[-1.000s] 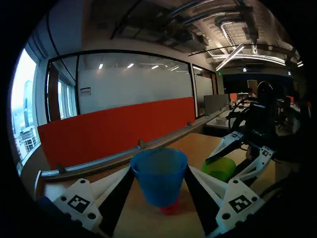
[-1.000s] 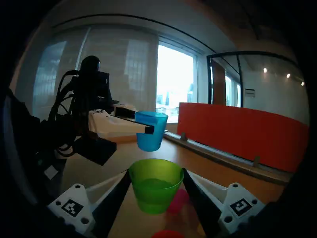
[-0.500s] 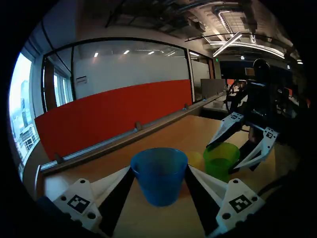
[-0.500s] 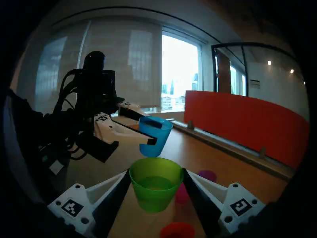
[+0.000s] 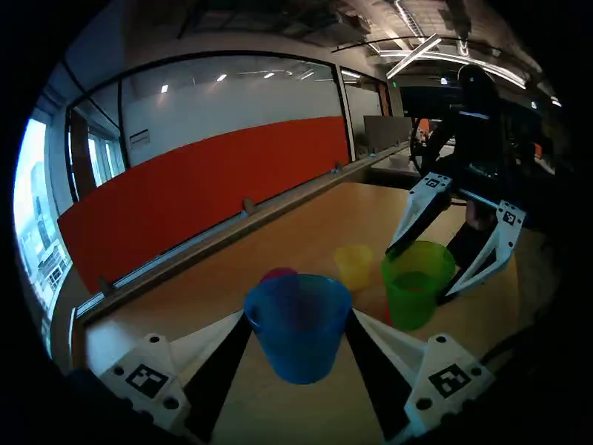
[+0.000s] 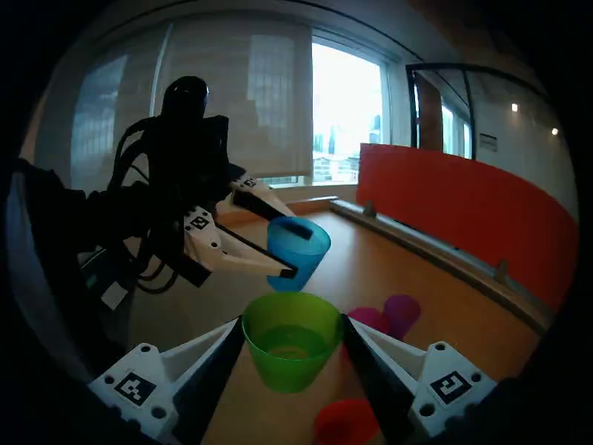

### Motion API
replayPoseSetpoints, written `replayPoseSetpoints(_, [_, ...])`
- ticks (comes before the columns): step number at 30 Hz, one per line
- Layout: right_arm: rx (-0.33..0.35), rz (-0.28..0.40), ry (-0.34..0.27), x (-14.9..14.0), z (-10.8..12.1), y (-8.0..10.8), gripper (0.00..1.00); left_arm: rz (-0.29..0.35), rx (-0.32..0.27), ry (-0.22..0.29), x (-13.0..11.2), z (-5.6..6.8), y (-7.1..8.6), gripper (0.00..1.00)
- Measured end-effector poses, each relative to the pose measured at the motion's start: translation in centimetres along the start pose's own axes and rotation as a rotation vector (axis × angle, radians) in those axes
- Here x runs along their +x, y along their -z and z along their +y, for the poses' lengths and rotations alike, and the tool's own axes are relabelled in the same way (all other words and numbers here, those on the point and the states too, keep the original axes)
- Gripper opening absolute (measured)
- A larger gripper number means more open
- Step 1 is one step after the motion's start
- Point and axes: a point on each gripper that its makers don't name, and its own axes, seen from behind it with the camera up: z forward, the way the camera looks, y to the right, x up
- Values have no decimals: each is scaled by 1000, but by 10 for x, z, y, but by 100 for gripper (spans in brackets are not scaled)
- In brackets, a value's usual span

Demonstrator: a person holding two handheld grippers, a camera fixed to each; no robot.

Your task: Pour water

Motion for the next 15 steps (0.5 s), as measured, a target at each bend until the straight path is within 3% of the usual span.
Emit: replayPoseSetpoints(15, [35, -94, 16, -29, -10, -9, 94, -102, -44, -18, -48, 11, -9, 86])
